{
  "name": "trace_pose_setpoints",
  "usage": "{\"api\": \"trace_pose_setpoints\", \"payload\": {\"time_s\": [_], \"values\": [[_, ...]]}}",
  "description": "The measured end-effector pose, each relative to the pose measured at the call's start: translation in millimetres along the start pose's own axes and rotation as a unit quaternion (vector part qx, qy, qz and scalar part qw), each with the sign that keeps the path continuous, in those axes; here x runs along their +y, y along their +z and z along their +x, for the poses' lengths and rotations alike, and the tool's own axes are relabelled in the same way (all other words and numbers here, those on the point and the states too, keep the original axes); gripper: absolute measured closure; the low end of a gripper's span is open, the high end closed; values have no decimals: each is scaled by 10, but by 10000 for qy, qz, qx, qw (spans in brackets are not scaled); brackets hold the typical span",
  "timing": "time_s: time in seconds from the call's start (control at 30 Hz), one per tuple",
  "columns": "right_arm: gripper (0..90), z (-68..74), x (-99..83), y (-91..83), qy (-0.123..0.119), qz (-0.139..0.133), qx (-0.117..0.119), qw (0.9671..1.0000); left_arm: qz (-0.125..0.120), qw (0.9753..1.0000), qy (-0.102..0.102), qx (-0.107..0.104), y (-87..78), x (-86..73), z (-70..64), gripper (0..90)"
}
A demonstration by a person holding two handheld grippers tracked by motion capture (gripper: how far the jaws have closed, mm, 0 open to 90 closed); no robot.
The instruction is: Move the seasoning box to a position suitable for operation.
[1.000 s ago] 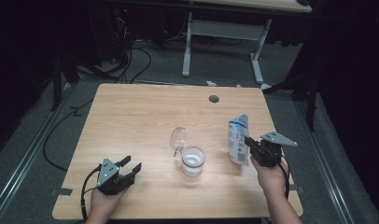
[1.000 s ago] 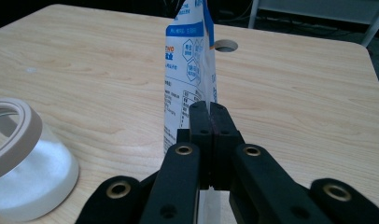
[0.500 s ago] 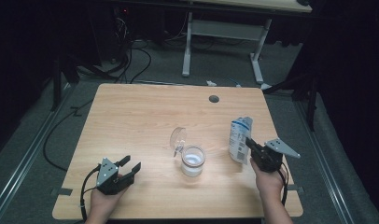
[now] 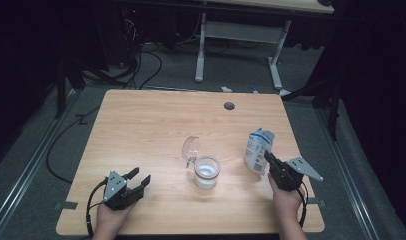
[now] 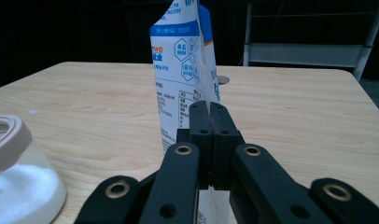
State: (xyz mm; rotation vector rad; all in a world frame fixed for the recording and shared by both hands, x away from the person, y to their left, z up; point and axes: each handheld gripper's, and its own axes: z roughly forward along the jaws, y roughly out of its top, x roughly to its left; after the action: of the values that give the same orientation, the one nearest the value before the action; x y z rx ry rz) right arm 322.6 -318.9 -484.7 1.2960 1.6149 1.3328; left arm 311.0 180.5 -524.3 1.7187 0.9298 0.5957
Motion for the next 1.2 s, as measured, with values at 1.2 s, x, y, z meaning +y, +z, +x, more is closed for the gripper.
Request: {"api": "trace_pose_setpoints", "payload": {"time_s": [1.2], "values": [[618, 41, -241, -99, -78, 124, -62, 9999, -56, 9999, -118, 43, -43, -27, -41, 495]]}}
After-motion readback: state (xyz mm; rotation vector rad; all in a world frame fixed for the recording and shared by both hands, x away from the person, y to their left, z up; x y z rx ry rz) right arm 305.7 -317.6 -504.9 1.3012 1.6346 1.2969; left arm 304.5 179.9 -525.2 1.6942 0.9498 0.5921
